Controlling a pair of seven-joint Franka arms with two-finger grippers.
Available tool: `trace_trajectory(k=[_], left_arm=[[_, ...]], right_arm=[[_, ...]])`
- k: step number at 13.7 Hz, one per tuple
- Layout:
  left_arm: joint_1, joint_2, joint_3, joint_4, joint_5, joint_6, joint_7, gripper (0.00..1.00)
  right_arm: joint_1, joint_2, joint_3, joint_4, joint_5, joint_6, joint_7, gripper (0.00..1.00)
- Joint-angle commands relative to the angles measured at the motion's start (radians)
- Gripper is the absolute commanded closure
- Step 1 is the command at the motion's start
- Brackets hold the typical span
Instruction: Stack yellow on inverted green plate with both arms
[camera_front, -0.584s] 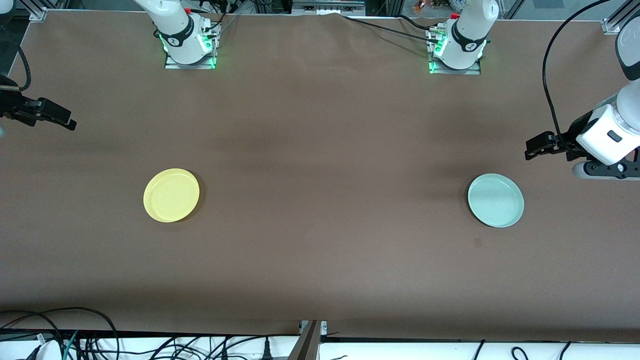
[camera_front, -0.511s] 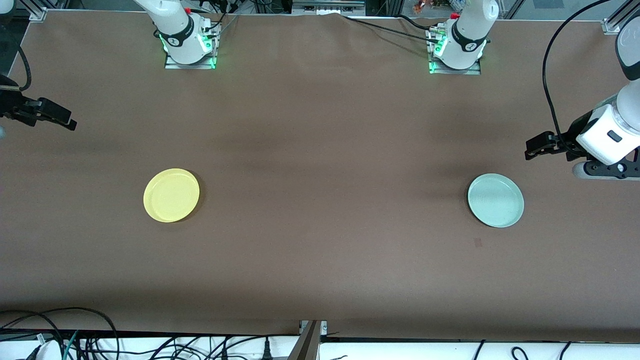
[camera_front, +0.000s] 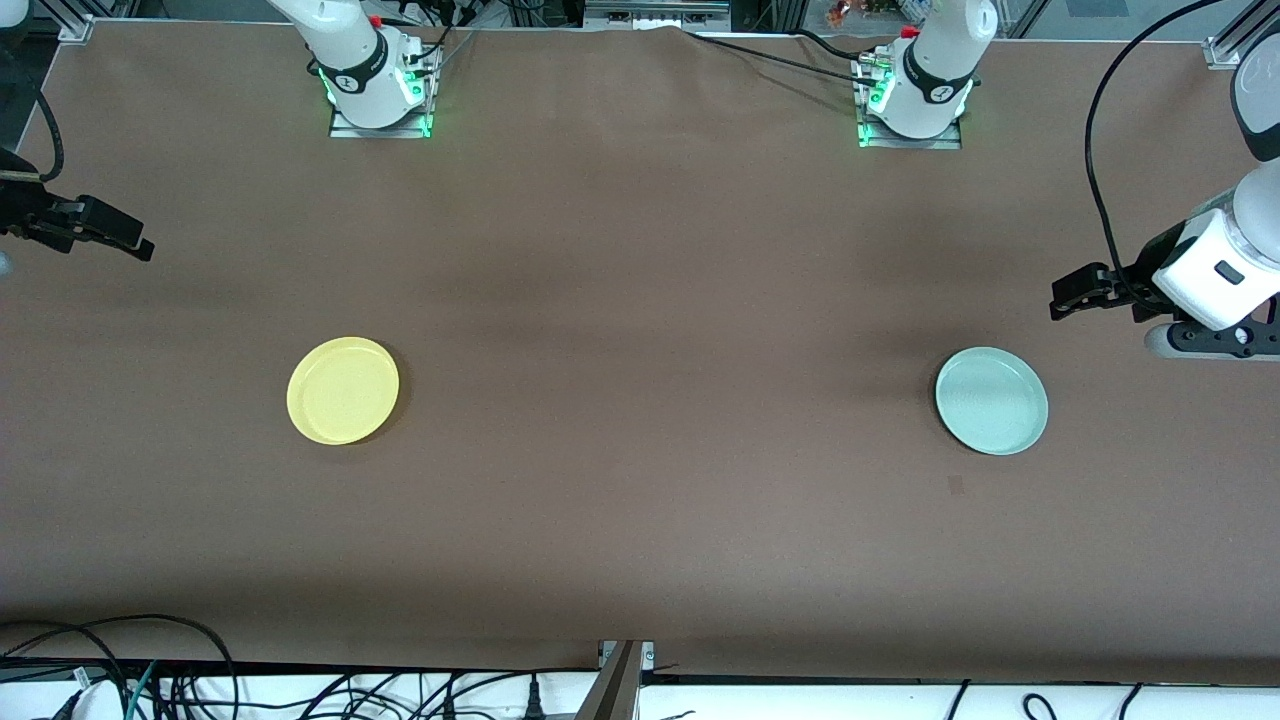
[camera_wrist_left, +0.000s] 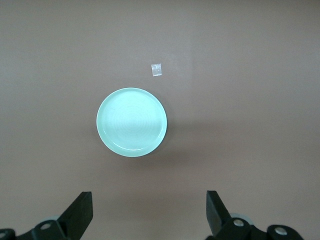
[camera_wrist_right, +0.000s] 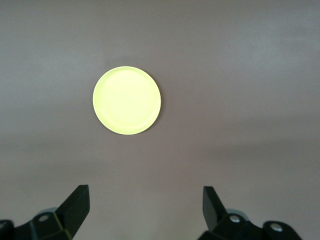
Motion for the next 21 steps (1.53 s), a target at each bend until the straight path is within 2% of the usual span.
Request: trace_trajectory(k=[1, 7, 11, 15, 21], left_arm=[[0.011, 0.022, 0.000, 0.001, 0.025, 0.000, 0.077, 0.00], [0.175, 0.123, 0.001, 0.003, -0.047, 0.021, 0.171, 0.00], [0.251, 0.241, 0.000, -0.002, -0.067, 0.125, 0.272, 0.00], [0.275, 0.358, -0.002, -0.010, -0.093, 0.228, 0.341, 0.00], [0.291, 0.465, -0.006, -0.019, -0.102, 0.339, 0.404, 0.00]], right_arm=[[-0.012, 0.002, 0.014, 0.019, -0.005, -0.020, 0.010, 0.00], [-0.012, 0.001, 0.014, 0.019, -0.007, -0.020, 0.010, 0.00], [-0.012, 0.001, 0.027, 0.019, -0.008, -0.020, 0.009, 0.00], [-0.012, 0.001, 0.035, 0.021, -0.008, -0.020, 0.009, 0.00], [-0.012, 0.001, 0.035, 0.021, -0.007, -0.020, 0.009, 0.00]])
